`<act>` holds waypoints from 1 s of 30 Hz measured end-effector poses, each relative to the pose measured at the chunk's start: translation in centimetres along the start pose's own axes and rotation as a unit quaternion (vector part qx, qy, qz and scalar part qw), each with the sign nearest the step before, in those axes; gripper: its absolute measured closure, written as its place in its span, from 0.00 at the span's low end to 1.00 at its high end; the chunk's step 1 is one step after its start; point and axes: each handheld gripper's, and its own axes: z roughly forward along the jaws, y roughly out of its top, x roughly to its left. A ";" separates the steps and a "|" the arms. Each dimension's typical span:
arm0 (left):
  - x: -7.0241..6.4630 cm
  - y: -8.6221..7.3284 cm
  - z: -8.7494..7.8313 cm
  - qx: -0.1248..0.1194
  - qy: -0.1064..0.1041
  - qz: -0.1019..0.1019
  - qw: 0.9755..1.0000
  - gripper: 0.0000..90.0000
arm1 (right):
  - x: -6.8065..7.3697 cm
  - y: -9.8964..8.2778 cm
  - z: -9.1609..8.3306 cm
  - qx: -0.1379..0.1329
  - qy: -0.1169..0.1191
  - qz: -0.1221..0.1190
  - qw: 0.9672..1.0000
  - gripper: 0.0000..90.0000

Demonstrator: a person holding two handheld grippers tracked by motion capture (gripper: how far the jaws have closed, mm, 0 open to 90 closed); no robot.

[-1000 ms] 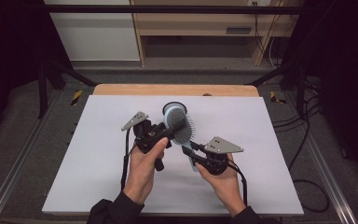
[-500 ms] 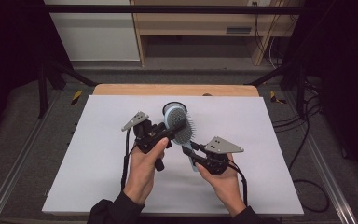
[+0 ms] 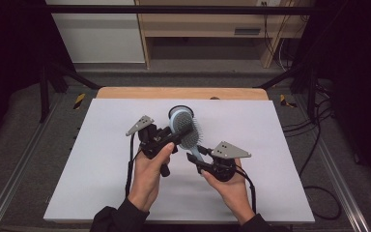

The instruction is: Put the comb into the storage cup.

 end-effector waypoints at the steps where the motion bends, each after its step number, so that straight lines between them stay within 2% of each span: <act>1: 0.0 0.0 0.0 0.000 0.001 0.003 1.000 0.58 | 0.0 0.0 0.0 0.000 0.000 0.001 1.000 0.62; 14: 0.3 0.2 -0.3 -0.007 0.007 0.002 1.000 0.57 | -0.1 -0.1 0.0 -0.001 -0.001 0.000 1.000 0.58; 30: 0.7 0.5 -0.6 -0.014 0.018 0.011 1.000 0.57 | -0.2 -0.1 0.0 0.000 -0.002 0.004 1.000 0.51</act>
